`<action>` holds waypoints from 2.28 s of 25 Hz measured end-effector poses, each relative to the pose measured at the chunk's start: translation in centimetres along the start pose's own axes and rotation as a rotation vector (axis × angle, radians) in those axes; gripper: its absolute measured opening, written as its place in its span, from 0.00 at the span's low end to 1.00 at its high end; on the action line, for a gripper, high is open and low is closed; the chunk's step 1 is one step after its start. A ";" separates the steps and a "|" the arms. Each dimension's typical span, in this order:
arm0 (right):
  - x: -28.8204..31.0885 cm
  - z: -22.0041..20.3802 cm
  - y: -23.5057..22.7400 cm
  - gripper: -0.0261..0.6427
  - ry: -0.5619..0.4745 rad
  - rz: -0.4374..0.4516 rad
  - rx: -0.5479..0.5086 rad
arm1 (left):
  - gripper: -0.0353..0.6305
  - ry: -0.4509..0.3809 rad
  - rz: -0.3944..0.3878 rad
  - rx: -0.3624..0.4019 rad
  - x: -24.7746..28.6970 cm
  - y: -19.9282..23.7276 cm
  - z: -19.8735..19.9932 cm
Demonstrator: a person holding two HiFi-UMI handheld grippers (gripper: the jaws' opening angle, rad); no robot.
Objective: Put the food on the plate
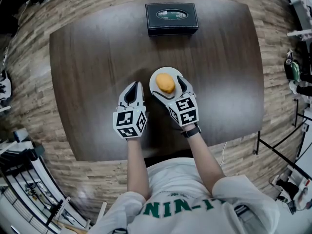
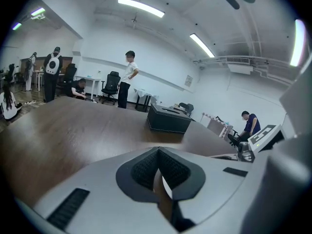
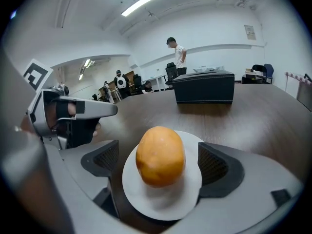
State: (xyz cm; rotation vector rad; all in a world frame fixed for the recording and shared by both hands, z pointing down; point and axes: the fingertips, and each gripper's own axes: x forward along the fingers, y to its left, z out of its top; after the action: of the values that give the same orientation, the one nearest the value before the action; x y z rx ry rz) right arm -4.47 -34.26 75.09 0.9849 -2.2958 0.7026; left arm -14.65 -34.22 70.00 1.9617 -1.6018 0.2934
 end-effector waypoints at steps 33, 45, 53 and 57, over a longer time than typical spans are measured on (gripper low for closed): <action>-19.3 9.2 -2.3 0.36 -0.347 -0.254 0.031 | 0.07 -0.198 -0.030 0.153 -12.3 -6.2 9.6; -29.2 15.9 4.7 0.17 -0.597 -0.255 -0.108 | 0.07 -0.355 -0.085 0.228 -20.5 -10.4 15.1; -32.3 17.5 8.5 0.10 -0.669 -0.228 -0.162 | 0.07 -0.461 -0.101 0.276 -24.1 -12.1 17.7; -32.5 17.9 8.7 0.06 -0.679 -0.236 -0.165 | 0.07 -0.486 -0.102 0.296 -24.6 -12.6 18.6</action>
State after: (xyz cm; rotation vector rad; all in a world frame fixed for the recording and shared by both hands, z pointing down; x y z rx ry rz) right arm 3.20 -24.89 38.93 1.5552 -2.6634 0.0683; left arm -12.41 -23.14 38.68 2.4749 -1.8239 0.0064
